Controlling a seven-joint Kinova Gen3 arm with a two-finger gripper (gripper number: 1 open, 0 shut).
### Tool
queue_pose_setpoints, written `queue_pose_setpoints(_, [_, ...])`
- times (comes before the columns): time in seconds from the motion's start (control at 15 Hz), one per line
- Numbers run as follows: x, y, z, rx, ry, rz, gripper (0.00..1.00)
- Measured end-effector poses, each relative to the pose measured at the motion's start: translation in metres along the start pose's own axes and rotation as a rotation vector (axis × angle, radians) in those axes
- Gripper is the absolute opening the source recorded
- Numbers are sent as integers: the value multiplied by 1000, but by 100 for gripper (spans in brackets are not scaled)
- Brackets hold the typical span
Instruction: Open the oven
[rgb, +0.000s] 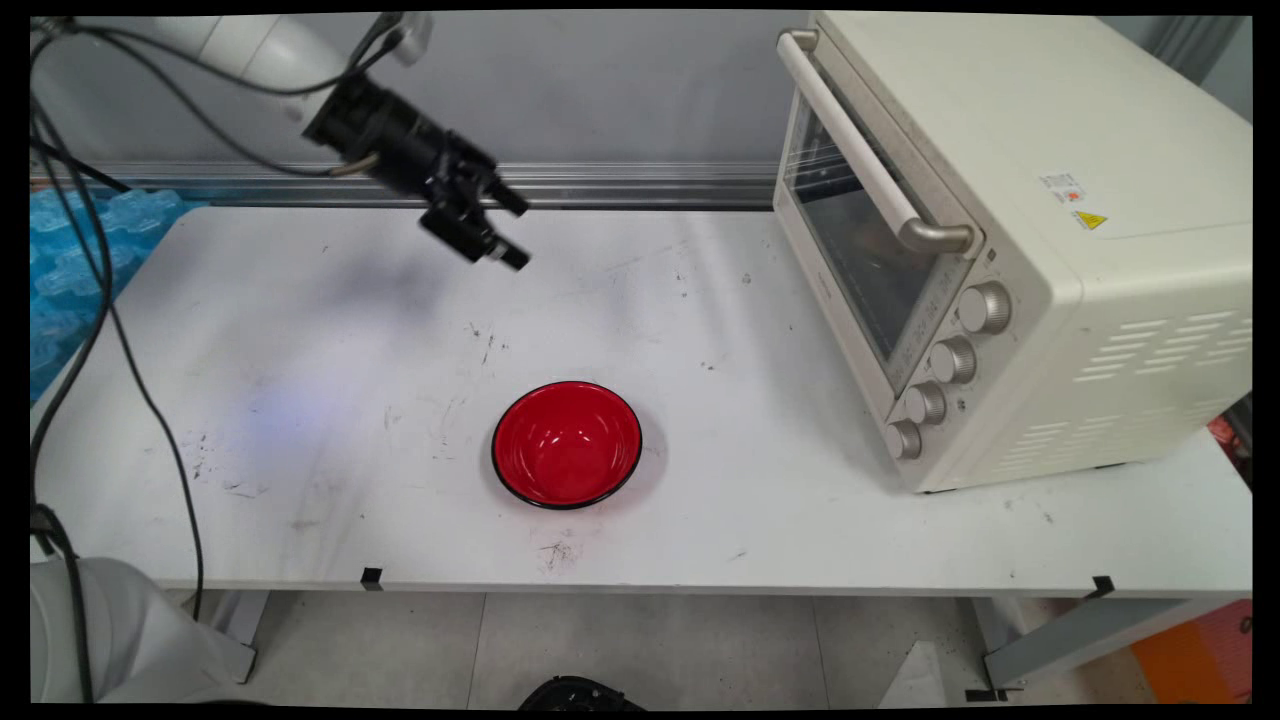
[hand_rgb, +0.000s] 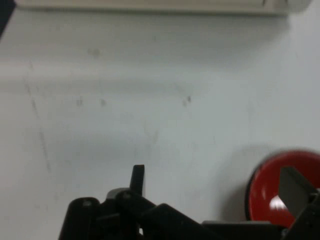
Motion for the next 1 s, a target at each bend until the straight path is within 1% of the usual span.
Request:
queue_pose_setpoints(0.47, [55, -3, 11, 18, 73, 6, 100])
queue_pose_setpoints(0.73, [93, -4, 17, 27, 126, 11, 100])
queue_pose_setpoints(1.0, [121, -5, 23, 31, 166, 14, 100])
